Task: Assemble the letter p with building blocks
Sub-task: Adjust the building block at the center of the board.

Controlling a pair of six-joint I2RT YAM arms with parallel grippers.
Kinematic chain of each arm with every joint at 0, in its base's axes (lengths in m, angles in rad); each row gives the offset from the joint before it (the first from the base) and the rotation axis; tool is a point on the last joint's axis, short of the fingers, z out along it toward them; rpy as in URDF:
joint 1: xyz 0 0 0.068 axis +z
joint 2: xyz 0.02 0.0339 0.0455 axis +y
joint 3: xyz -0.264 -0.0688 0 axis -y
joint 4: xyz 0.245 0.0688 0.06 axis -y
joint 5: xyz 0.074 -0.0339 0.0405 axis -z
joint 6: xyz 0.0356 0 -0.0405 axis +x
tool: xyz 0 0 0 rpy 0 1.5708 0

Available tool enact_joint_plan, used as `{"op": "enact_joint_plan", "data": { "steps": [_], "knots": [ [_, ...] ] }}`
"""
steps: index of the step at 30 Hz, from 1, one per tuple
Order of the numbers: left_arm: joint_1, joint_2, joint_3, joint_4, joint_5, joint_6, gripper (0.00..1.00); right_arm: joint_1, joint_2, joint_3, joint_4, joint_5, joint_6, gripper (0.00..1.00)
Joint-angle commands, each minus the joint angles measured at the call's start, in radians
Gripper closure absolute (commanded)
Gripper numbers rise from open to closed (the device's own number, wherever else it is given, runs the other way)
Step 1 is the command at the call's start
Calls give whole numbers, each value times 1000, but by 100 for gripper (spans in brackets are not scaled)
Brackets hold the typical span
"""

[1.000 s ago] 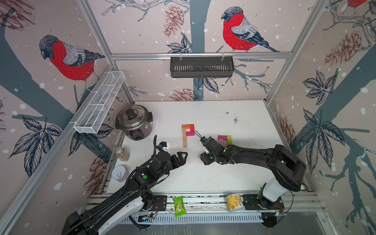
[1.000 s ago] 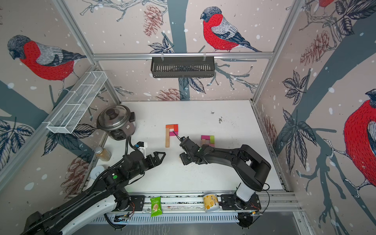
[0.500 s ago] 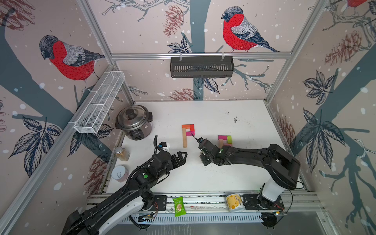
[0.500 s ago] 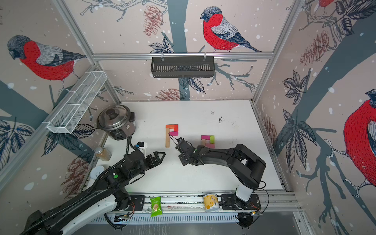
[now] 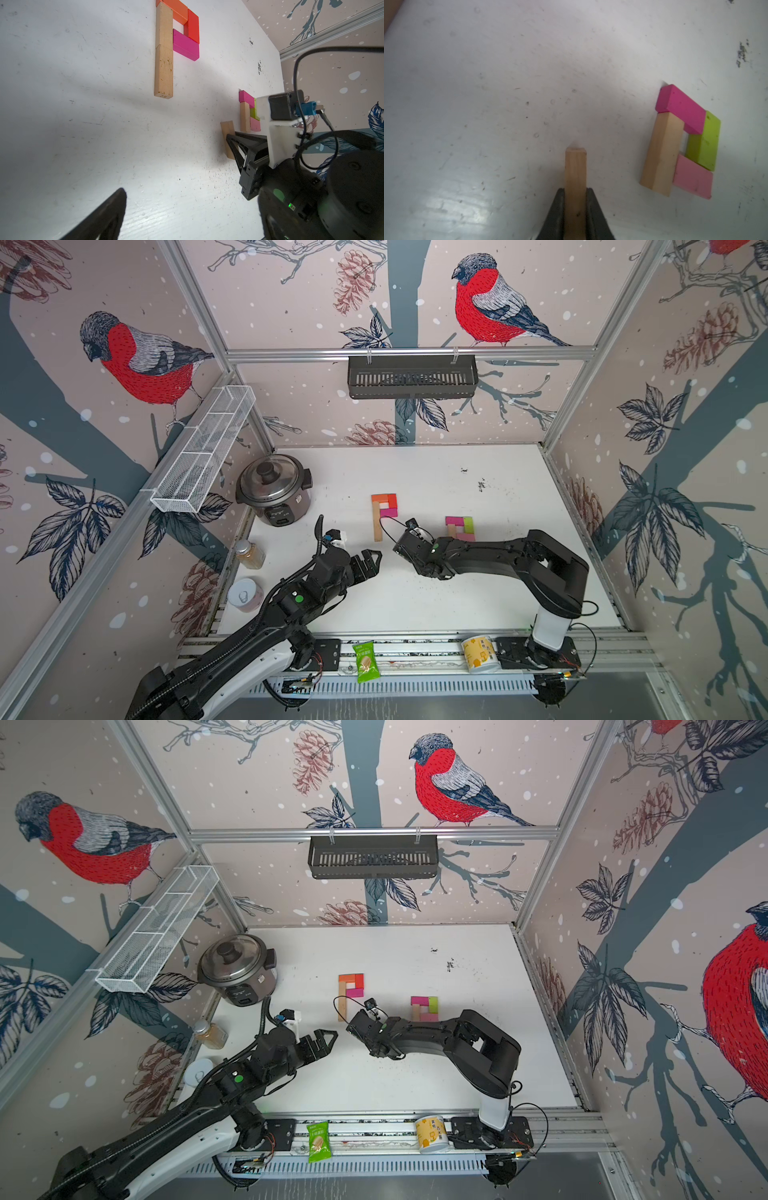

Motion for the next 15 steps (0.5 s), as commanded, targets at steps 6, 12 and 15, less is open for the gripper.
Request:
{"op": "enact_joint_plan", "data": {
  "steps": [6, 12, 15],
  "knots": [
    [4, 19, 4, 25, -15, 9, 3, 29, 28, 8, -51, -46, 38, 54],
    [4, 36, 5, 43, -10, 10, 3, 32, -35, -8, 15, -164, 21, 48],
    [3, 38, 4, 44, -9, 11, 3, 19, -70, -20, 53, -246, 5, 48]
  ]
}}
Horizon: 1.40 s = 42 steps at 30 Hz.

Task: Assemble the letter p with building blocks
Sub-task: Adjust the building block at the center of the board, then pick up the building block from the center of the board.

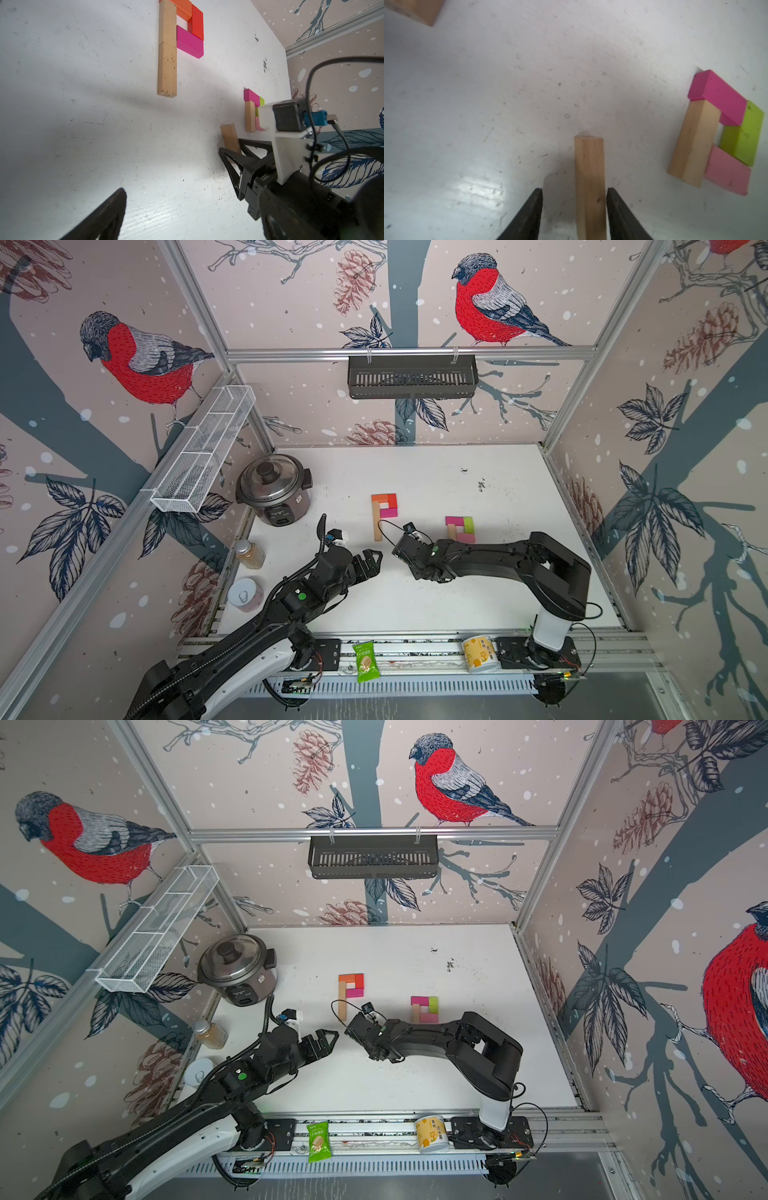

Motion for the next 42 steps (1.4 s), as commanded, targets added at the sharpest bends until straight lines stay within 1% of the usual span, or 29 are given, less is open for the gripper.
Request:
{"op": "enact_joint_plan", "data": {
  "steps": [1, 5, 9, 12, 16, 18, 19, 20, 21, 22, 24, 28, 30, 34, 37, 38, 40, 42],
  "knots": [
    [1, 1, 4, 28, -9, 6, 3, -12, -35, -13, 59, -122, -18, 48],
    [1, -5, -2, 31, -10, 6, 3, -27, -75, -39, 101, -189, -30, 48],
    [2, 19, 3, 35, -6, 28, 3, -49, -129, -56, 116, -223, -34, 47],
    [2, 45, 18, 34, 1, 41, 3, -91, -187, -88, 160, -313, -52, 46],
    [2, 72, 32, 80, 56, 98, 3, -143, -263, -104, 136, -301, -66, 45],
    [-2, 109, 44, 104, 73, 98, 3, -184, -309, -127, 138, -313, -72, 43],
    [-11, 136, 52, 114, 74, 95, 3, -209, -335, -143, 137, -318, -72, 40],
    [-26, 166, 66, 115, 60, 94, 3, -234, -364, -160, 136, -319, -70, 36],
    [-45, 193, 83, 111, 39, 92, 3, -257, -388, -178, 139, -321, -66, 33],
    [-69, 226, 104, 106, 8, 90, 3, -285, -420, -202, 142, -329, -65, 30],
    [-123, 289, 147, 105, -58, 74, 4, -346, -484, -254, 155, -356, -56, 21],
    [-203, 477, 256, 85, -131, -3, 3, -484, -613, -347, 164, -409, -47, 8],
    [-224, 584, 340, 36, -136, -29, 3, -535, -668, -378, 163, -412, -44, 0],
    [-265, 775, 488, -31, -158, -80, 3, -605, -765, -423, 171, -410, -10, 0],
    [-283, 868, 549, -22, -152, -91, 4, -647, -820, -446, 173, -409, 6, 0],
    [-289, 893, 569, -32, -159, -98, 5, -659, -833, -456, 180, -414, 8, 0],
    [-304, 945, 618, -80, -191, -118, 12, -675, -860, -476, 194, -427, 8, 0],
    [-313, 988, 660, -120, -214, -135, 17, -684, -879, -486, 200, -434, 10, 0]
  ]
}}
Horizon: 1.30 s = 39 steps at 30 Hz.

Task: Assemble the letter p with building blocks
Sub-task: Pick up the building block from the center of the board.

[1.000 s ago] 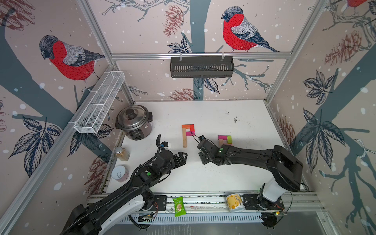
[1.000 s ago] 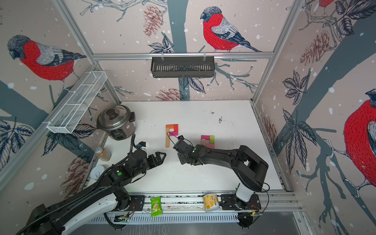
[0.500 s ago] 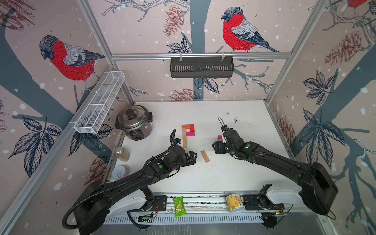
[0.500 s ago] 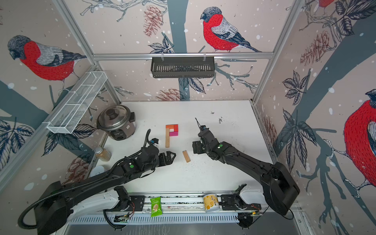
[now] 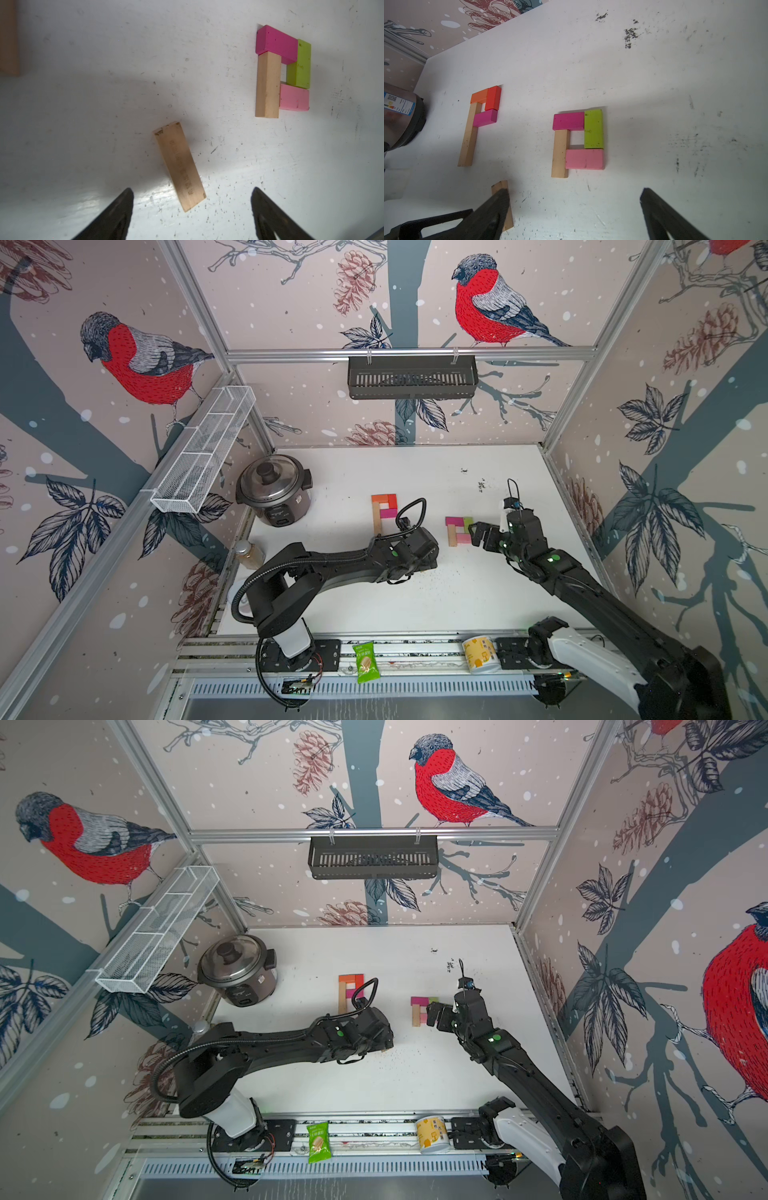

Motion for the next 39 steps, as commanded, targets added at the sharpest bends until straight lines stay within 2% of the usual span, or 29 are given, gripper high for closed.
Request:
{"op": "enact_joint_plan", "data": {
  "steps": [1, 6, 13, 19, 24, 28, 39],
  "knots": [
    [-12, 55, 64, -101, -68, -56, 19, -13, -26, -13, 39, -25, 13, 0],
    [-20, 124, 113, -144, -73, -85, 28, -17, -28, -24, 41, -59, 17, 0],
    [-32, 152, 141, -189, -118, -130, 34, -18, -26, -34, 46, -92, 20, 0],
    [-35, 200, 176, -212, -118, -134, 48, -20, -29, -40, 44, -105, 25, 0],
    [-39, 224, 201, -230, -124, -136, 50, -18, -32, -48, 45, -122, 28, 0],
    [-49, 236, 218, -255, -137, -137, 58, -19, -41, -56, 43, -118, 27, 0],
    [-74, 256, 249, -325, -176, -150, 66, -22, -62, -59, 37, -116, 27, 0]
  ]
}}
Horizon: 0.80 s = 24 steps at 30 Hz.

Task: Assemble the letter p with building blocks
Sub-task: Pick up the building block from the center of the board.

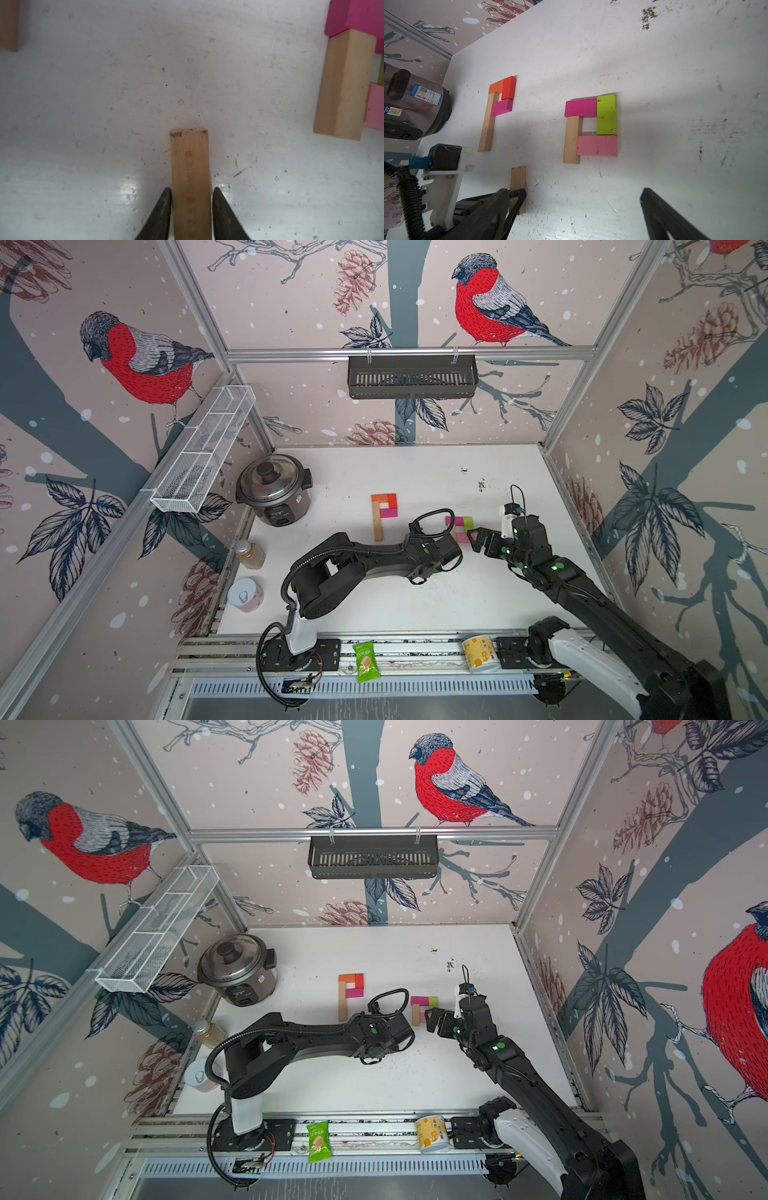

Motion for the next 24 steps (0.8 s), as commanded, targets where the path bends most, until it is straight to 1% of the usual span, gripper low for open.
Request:
{"op": "enact_joint_plan", "data": {
  "steps": [1, 4, 11, 13, 17, 24],
  "knots": [
    [-4, 8, 8, -70, -25, -20, 66, -3, -5, 0, 15, -5, 2, 0],
    [-13, 3, 19, -71, -28, 4, 72, -2, -13, 3, 10, -3, 3, 0],
    [-67, 0, 80, -90, -45, 45, 77, -9, -47, 5, 10, 20, 18, 0],
    [-89, 9, 108, -94, -44, 56, 77, -16, -59, 9, 5, 34, 20, 0],
    [-111, 41, 163, -96, 1, 65, 77, -44, -71, 30, -14, 38, 17, 0],
    [-117, 123, 244, -84, 65, 91, 77, -105, -74, 59, -41, 27, 23, 0]
  ]
}}
